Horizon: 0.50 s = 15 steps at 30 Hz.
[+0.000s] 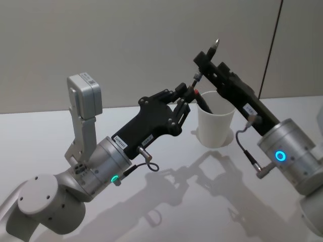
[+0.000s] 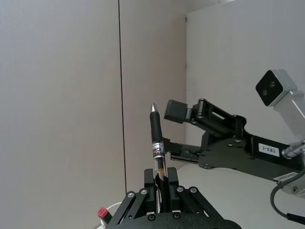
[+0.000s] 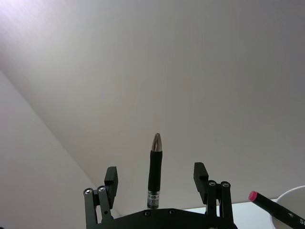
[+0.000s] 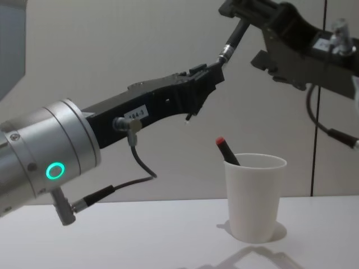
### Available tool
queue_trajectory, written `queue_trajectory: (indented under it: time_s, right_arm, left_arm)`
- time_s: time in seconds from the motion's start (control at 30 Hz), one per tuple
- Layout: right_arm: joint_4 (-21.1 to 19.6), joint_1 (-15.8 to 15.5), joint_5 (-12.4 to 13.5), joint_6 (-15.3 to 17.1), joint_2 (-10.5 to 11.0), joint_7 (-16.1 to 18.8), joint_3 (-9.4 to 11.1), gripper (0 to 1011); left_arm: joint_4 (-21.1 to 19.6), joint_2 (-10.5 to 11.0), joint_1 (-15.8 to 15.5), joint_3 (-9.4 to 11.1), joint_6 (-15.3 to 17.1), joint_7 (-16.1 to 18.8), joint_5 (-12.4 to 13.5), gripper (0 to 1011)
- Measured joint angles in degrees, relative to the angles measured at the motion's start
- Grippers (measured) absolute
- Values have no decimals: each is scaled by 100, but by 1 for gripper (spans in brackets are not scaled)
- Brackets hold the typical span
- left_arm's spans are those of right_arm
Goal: Place the pen into the pen holder.
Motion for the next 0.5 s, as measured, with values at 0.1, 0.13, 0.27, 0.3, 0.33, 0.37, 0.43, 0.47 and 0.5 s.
queue_trajectory:
  time_s: [0.1, 0.13, 0.27, 0.3, 0.33, 0.37, 0.43, 0.47, 0.5]
  right_arm:
    - [37, 60, -69, 30, -71, -129, -40, 1001]
    - [46, 74, -86, 37, -87, -158, -49, 1001]
    - [99, 161, -181, 84, -188, -330, -106, 1001]
    - [99, 161, -181, 84, -188, -330, -106, 1001]
    - [118, 189, -207, 100, -221, -376, -125, 1001]
    - [127, 199, -224, 107, -234, -402, -134, 1001]
    - [151, 233, -260, 125, -273, -455, -156, 1001]
    - [158, 244, -270, 131, -284, -469, -162, 1001]
    - [166, 253, -284, 138, -293, -488, -169, 1001]
  left_arm:
    - [0, 0, 0, 0, 0, 0, 0, 163]
    - [0, 0, 0, 0, 0, 0, 0, 163]
    - [0, 1, 0, 0, 0, 0, 0, 163]
    - [0, 1, 0, 0, 0, 0, 0, 163]
    - [0, 0, 0, 0, 0, 0, 0, 162]
    - [0, 0, 0, 0, 0, 0, 0, 163]
    - [0, 0, 0, 0, 0, 0, 0, 163]
    - [0, 0, 0, 0, 0, 0, 0, 162]
    - [0, 0, 0, 0, 0, 0, 0, 163]
